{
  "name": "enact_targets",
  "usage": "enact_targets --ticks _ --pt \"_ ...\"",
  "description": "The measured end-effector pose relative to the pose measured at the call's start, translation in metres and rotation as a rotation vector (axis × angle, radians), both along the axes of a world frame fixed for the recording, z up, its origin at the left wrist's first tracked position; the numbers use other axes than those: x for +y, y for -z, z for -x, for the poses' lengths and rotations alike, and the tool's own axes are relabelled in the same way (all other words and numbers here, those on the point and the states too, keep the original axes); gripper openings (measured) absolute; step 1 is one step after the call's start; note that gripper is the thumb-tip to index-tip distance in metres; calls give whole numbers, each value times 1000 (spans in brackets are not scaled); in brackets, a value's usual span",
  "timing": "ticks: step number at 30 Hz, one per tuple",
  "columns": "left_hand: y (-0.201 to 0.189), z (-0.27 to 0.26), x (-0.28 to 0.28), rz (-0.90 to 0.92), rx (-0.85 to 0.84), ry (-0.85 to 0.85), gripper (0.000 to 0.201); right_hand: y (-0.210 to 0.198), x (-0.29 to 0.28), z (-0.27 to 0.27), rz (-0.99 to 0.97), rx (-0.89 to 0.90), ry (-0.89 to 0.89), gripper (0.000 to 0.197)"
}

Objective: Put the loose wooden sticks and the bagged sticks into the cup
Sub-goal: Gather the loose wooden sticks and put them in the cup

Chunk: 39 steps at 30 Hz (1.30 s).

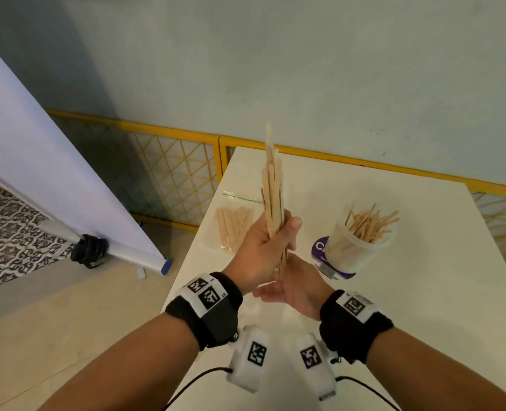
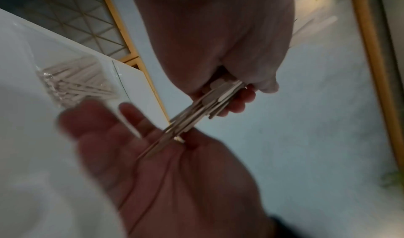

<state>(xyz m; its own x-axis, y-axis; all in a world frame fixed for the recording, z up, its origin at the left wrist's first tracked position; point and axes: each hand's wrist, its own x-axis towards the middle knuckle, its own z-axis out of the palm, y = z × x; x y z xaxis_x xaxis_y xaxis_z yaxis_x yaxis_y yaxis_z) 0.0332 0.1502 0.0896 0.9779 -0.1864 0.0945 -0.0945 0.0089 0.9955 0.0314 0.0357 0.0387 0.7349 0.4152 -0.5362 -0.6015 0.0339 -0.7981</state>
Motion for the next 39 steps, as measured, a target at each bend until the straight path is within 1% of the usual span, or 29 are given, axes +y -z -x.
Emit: enact_targets --ticks 1,3,5,7,9,12,14,15,16,18,19,20,22,24,26,29,32,34,36,37,39 --pt "5 1 -6 -11 5 5 34 -1 0 0 -44 -23 31 47" --pt "12 4 -14 -4 38 6 33 -2 -4 -2 -165 2 76 51" --pt "15 4 -19 -8 54 9 32 -6 -8 -2 -252 40 59 55" --pt "16 5 -21 -37 56 21 35 -6 -11 3 -301 69 38 54" --pt "16 7 -20 -50 69 29 35 -1 -13 5 -286 68 33 49" --pt "20 13 -8 -56 100 0 30 13 -11 4 -140 47 -51 42" --pt "21 16 6 -62 118 -1 29 20 -11 1 57 0 -116 33" --pt "23 20 16 -72 135 -6 29 25 -10 1 168 -52 -165 26" --pt "27 26 26 -91 159 -19 30 31 -7 2 314 -149 -241 22" --pt "38 38 47 -111 221 -46 36 49 -2 3 640 -435 -450 22" --pt "44 45 57 -112 256 -52 38 57 4 7 735 -535 -555 24" --pt "50 51 66 -113 285 -55 34 63 12 12 770 -587 -641 28" --pt "59 64 81 -100 329 -71 25 74 29 23 780 -668 -779 37" --pt "68 72 92 -89 366 -93 27 81 44 27 836 -737 -825 41" --pt "74 80 99 -87 393 -105 31 84 49 25 880 -760 -792 35" --pt "81 89 104 -57 435 -108 33 81 51 22 940 -902 -876 21" --pt "85 94 104 -63 451 -113 31 75 52 26 1049 -1051 -1039 20" --pt "86 94 105 -90 459 -122 35 69 48 30 1089 -1123 -1123 26" --pt "82 90 105 -183 447 -129 39 56 37 28 1061 -1124 -1102 29" --pt "82 87 105 -244 439 -130 40 47 29 23 1035 -1111 -1061 26" --pt "82 78 102 -333 441 -114 46 25 13 11 975 -1028 -923 16"
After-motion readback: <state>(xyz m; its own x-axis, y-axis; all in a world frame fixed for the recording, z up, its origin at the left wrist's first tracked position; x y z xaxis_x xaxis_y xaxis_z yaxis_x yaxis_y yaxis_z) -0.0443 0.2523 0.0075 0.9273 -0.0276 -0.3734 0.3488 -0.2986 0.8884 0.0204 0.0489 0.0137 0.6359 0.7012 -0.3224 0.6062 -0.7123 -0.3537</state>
